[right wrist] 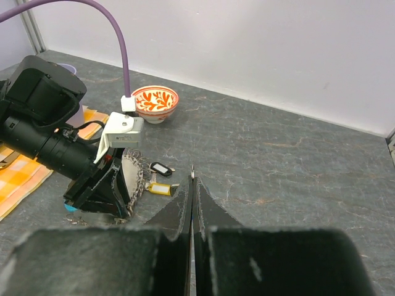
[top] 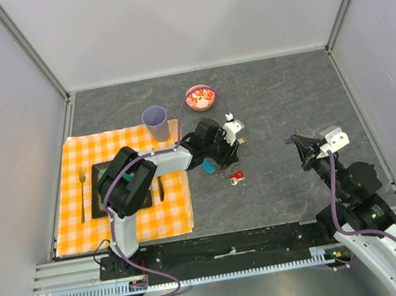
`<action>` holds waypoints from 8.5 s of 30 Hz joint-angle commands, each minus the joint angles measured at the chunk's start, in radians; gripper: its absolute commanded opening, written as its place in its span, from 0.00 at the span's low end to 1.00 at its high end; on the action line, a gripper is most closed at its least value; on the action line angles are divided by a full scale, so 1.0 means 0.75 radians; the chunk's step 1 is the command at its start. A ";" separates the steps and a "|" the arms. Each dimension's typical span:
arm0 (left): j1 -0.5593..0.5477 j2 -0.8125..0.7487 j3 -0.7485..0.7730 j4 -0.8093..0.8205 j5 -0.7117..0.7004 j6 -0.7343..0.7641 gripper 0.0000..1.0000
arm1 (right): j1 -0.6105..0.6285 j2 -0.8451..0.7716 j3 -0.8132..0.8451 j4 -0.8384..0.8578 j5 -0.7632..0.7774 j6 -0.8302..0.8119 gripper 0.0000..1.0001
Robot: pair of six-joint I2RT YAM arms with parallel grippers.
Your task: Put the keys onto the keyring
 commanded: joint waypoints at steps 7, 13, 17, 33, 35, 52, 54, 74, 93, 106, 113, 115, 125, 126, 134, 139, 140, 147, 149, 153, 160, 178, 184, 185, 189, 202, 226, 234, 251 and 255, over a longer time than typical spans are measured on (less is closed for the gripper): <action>0.000 -0.057 -0.027 -0.001 0.066 -0.002 0.42 | 0.003 -0.012 0.000 0.050 -0.011 0.012 0.00; 0.000 -0.071 -0.029 0.041 0.131 -0.064 0.40 | 0.005 -0.018 0.000 0.050 -0.009 0.014 0.00; 0.000 -0.067 -0.023 0.066 0.150 -0.086 0.36 | 0.005 -0.018 0.000 0.052 -0.007 0.012 0.00; -0.002 -0.036 -0.025 0.007 0.121 -0.056 0.37 | 0.005 -0.016 -0.002 0.052 -0.014 0.014 0.00; -0.002 -0.042 -0.035 0.003 0.111 -0.056 0.36 | 0.003 -0.016 -0.002 0.052 -0.011 0.014 0.00; 0.012 -0.080 0.018 -0.044 -0.029 -0.054 0.15 | 0.005 -0.028 -0.002 0.052 -0.001 0.012 0.00; 0.012 -0.059 0.024 -0.042 -0.020 -0.062 0.16 | 0.003 -0.030 -0.002 0.049 -0.001 0.012 0.00; 0.006 -0.030 -0.004 -0.020 0.019 -0.043 0.30 | 0.005 -0.035 -0.002 0.049 -0.005 0.014 0.00; 0.006 -0.175 -0.086 0.068 0.092 -0.023 0.02 | 0.003 -0.039 -0.002 0.049 -0.024 0.012 0.00; 0.008 -0.304 -0.274 0.305 0.092 -0.039 0.02 | 0.005 -0.033 -0.004 0.049 -0.048 0.010 0.00; 0.004 -0.202 -0.260 0.267 0.074 -0.068 0.02 | 0.003 -0.026 -0.002 0.043 -0.063 0.012 0.00; 0.000 -0.182 -0.242 0.232 0.054 -0.068 0.02 | 0.005 -0.024 -0.002 0.043 -0.067 0.012 0.00; -0.012 -0.059 -0.080 0.099 -0.128 -0.129 0.08 | 0.003 -0.030 -0.002 0.043 -0.063 0.012 0.00; -0.012 -0.057 -0.078 0.099 -0.141 -0.135 0.11 | 0.003 -0.033 -0.002 0.043 -0.065 0.012 0.00; -0.010 -0.090 -0.080 0.093 -0.076 -0.140 0.30 | 0.005 -0.045 -0.004 0.045 -0.067 0.012 0.00; -0.012 -0.108 -0.105 0.117 0.000 -0.123 0.32 | 0.003 -0.049 -0.004 0.045 -0.065 0.012 0.00; -0.010 -0.114 -0.105 0.121 0.035 -0.115 0.33 | 0.003 -0.051 -0.004 0.045 -0.065 0.014 0.00; -0.010 -0.086 -0.064 0.109 0.113 -0.076 0.38 | 0.005 -0.051 -0.004 0.052 -0.069 0.014 0.00; -0.012 -0.077 -0.041 0.091 0.133 -0.074 0.38 | 0.003 -0.049 -0.004 0.050 -0.071 0.014 0.00; -0.010 -0.069 -0.017 0.058 0.143 -0.052 0.40 | 0.005 -0.049 -0.006 0.052 -0.071 0.012 0.00; 0.022 -0.104 0.024 -0.085 0.223 0.083 0.48 | 0.005 -0.053 -0.006 0.052 -0.069 0.014 0.00; 0.075 0.011 0.176 -0.343 0.397 0.384 0.52 | 0.005 -0.059 -0.006 0.049 -0.065 0.014 0.00; 0.080 0.035 0.182 -0.280 0.344 0.341 0.49 | 0.003 -0.061 -0.006 0.049 -0.067 0.014 0.00; 0.086 0.039 0.182 -0.269 0.340 0.321 0.48 | 0.005 -0.061 -0.006 0.049 -0.067 0.014 0.00; 0.139 0.031 0.161 -0.190 0.376 0.241 0.46 | 0.003 -0.063 -0.006 0.049 -0.067 0.016 0.00; 0.145 0.045 0.153 -0.183 0.497 0.194 0.38 | 0.005 -0.065 -0.008 0.054 -0.069 0.018 0.00; 0.141 0.137 0.223 -0.194 0.583 -0.064 0.36 | 0.005 -0.071 -0.010 0.056 -0.071 0.018 0.00; 0.127 0.144 0.235 -0.177 0.534 -0.058 0.41 | 0.005 -0.073 -0.010 0.054 -0.071 0.016 0.00; 0.098 0.121 0.237 -0.214 0.393 -0.019 0.51 | 0.003 -0.075 -0.010 0.054 -0.073 0.018 0.00; 0.071 0.099 0.219 -0.192 0.162 -0.102 0.49 | 0.003 -0.075 -0.010 0.054 -0.069 0.016 0.00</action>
